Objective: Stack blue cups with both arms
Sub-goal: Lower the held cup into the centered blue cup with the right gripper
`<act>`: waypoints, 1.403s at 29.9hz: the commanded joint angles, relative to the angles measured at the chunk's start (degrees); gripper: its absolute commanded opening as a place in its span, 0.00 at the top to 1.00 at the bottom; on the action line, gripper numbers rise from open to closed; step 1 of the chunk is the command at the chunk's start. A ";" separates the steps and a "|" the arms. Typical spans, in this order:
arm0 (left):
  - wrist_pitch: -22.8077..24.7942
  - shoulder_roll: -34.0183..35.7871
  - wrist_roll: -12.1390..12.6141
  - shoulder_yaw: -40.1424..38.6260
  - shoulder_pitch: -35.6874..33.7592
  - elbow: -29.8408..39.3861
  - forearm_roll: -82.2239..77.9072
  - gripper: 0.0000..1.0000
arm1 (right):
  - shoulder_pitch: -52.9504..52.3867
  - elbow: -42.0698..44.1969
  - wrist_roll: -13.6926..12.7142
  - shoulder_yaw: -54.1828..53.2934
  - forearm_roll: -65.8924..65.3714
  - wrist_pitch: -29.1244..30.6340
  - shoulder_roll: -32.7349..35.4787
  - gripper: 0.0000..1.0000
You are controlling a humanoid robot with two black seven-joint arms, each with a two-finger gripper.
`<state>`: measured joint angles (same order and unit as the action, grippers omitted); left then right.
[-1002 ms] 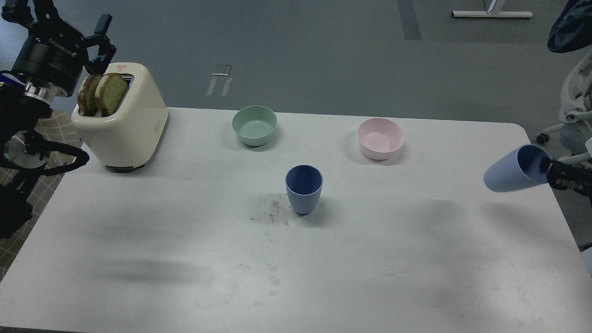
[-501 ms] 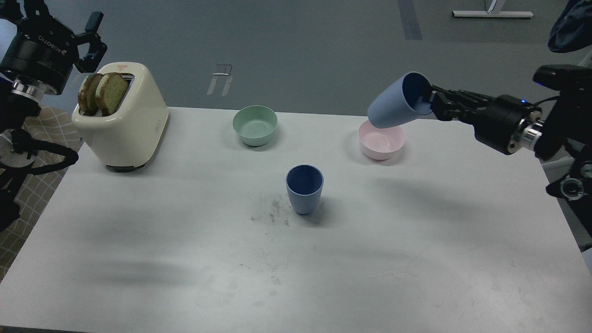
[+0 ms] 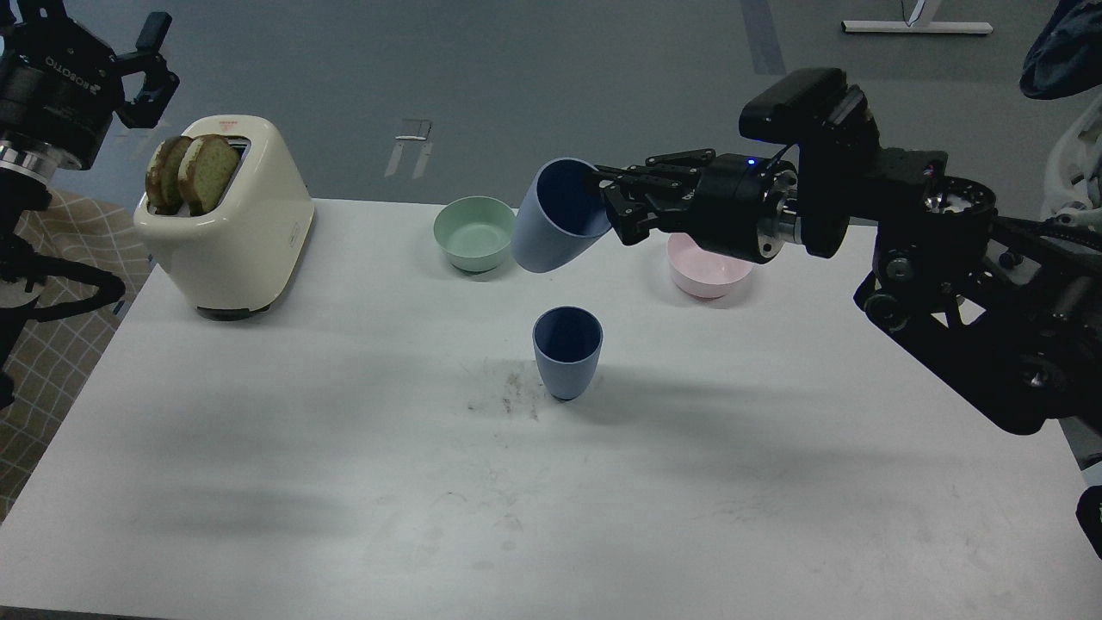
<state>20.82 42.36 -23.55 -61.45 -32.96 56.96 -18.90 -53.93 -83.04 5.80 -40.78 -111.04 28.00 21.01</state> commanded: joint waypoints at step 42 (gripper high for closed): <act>1.33 -0.35 -0.01 -0.16 0.00 -0.10 0.00 0.03 | 3.92 -0.28 -1.14 6.50 -6.73 0.00 -0.18 1.00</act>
<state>22.14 42.02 -23.56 -61.61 -32.88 56.86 -18.88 -50.32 -83.40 4.66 -34.42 -116.87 27.99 20.84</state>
